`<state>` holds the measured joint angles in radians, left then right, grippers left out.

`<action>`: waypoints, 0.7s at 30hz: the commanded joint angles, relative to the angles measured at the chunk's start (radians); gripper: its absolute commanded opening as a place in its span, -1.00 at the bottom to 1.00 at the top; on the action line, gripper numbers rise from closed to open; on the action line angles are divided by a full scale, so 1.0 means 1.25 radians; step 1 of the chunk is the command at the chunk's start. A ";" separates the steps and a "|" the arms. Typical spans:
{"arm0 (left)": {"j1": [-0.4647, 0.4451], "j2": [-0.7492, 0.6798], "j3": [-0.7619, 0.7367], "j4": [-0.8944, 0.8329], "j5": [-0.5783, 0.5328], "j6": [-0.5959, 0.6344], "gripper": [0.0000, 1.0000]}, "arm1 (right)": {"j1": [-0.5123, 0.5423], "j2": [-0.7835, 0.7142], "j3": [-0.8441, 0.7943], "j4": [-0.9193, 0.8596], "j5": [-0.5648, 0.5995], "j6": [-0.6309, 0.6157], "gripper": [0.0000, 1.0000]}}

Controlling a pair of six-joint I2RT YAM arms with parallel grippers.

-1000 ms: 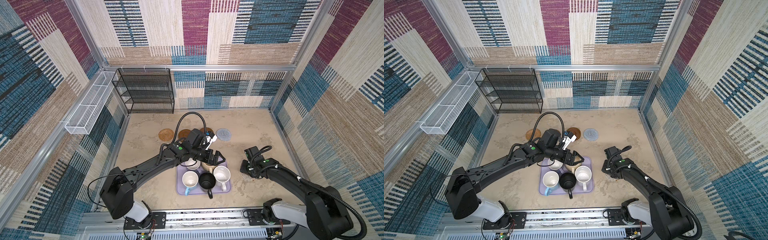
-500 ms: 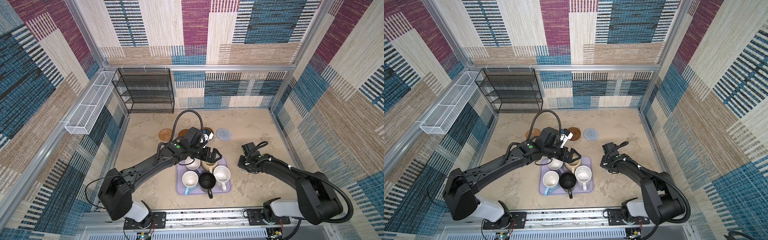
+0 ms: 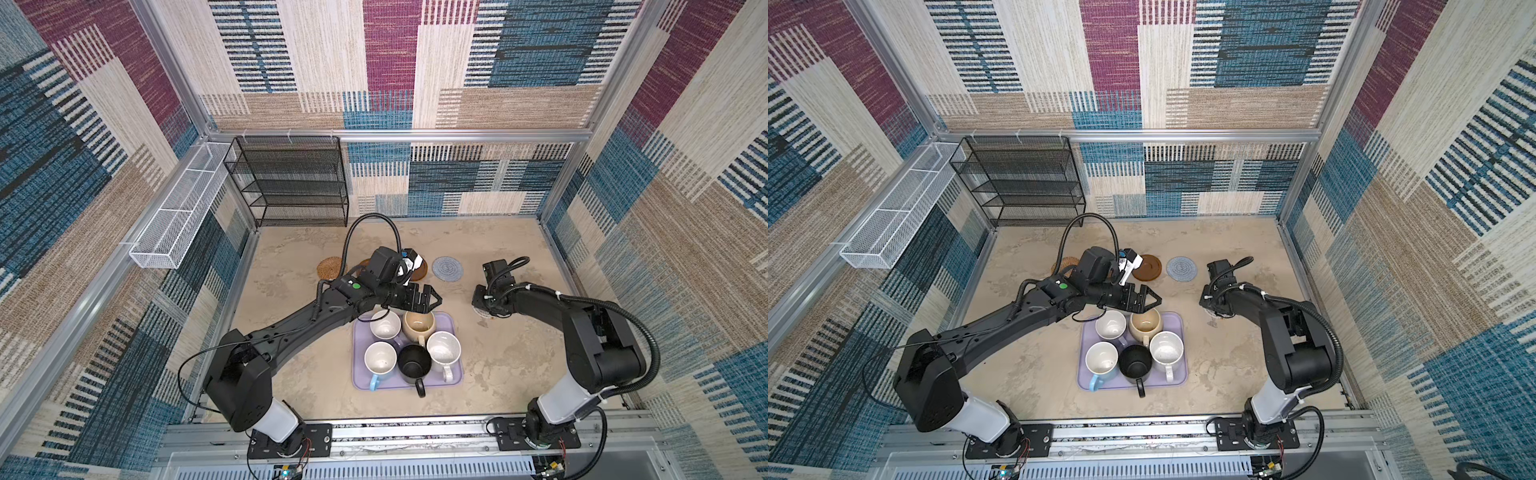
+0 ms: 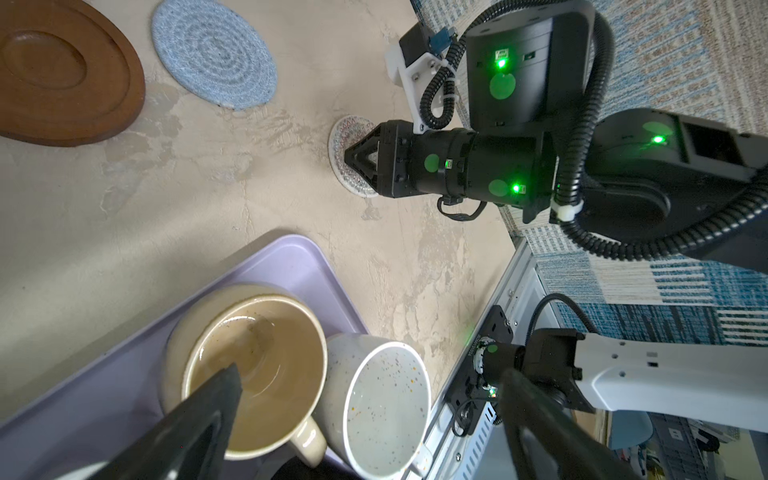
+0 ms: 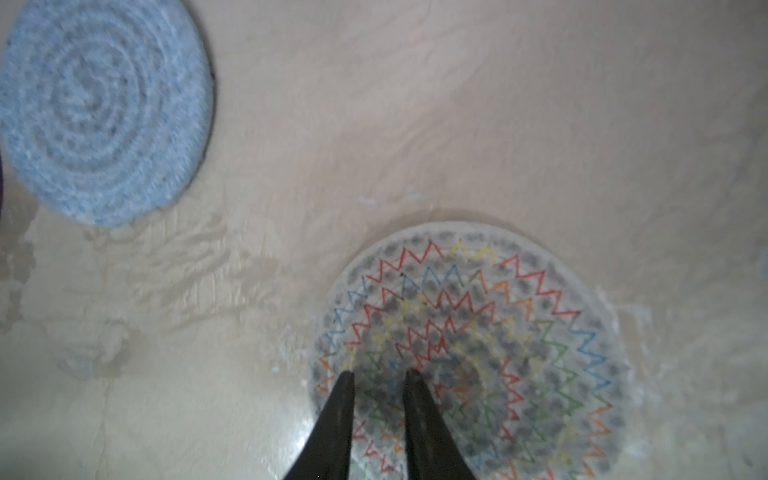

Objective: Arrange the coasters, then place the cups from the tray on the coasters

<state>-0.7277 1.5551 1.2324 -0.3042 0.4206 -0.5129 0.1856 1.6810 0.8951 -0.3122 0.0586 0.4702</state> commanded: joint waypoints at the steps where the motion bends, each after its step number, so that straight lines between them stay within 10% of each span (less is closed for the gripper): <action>1: 0.014 0.010 0.012 0.043 -0.005 -0.045 1.00 | -0.008 0.047 0.029 -0.072 -0.021 -0.025 -0.49; 21: 0.042 0.053 0.022 0.125 0.009 -0.098 0.99 | -0.042 0.238 0.278 -0.093 0.023 -0.074 -0.47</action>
<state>-0.6765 1.6203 1.2583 -0.1963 0.4240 -0.6178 0.1341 1.9484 1.2278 -0.3252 0.1047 0.3931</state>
